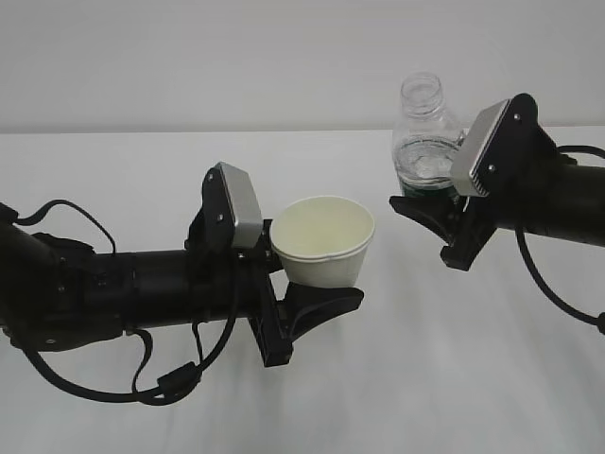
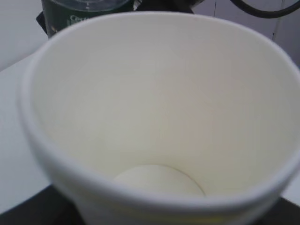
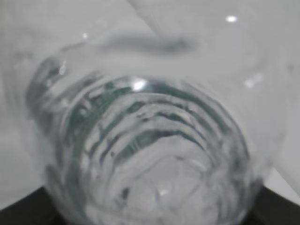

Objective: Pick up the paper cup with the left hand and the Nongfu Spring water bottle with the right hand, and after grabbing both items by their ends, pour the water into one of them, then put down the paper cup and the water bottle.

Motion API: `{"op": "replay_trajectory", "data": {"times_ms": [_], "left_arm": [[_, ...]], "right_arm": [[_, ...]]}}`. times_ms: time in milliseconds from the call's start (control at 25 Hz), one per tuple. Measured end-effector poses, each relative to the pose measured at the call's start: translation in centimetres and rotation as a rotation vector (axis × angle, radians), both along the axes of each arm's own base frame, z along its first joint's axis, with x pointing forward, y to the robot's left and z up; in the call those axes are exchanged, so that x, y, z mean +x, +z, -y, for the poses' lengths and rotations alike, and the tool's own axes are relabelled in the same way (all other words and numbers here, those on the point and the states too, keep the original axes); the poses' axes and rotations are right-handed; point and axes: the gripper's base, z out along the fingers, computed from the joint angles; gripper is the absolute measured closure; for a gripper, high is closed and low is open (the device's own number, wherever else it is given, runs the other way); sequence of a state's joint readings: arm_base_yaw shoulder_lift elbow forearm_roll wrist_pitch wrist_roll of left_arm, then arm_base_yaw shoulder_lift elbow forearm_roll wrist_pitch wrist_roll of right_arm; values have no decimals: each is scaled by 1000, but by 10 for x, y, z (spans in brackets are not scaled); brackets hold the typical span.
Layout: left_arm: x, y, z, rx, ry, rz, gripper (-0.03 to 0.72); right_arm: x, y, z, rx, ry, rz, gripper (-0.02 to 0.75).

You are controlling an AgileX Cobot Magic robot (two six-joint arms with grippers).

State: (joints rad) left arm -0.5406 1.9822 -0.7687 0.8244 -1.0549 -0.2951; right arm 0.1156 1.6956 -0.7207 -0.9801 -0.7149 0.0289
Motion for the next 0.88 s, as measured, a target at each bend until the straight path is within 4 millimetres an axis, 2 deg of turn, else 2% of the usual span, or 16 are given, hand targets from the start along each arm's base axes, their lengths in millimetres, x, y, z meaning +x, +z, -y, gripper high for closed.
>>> {"op": "replay_trajectory", "data": {"times_ms": [240,560,880], "left_arm": [[-1,0,1,2,-8,1,226],[-11,-1,12,5,-52,0,227],[-11,0,12,3,-44,-2,227]], "right_arm": [[0,-3,2,-86,11,30,268],[0,-4,3,-158,37,73,268],[1,-4,4,-221,61,129,269]]}}
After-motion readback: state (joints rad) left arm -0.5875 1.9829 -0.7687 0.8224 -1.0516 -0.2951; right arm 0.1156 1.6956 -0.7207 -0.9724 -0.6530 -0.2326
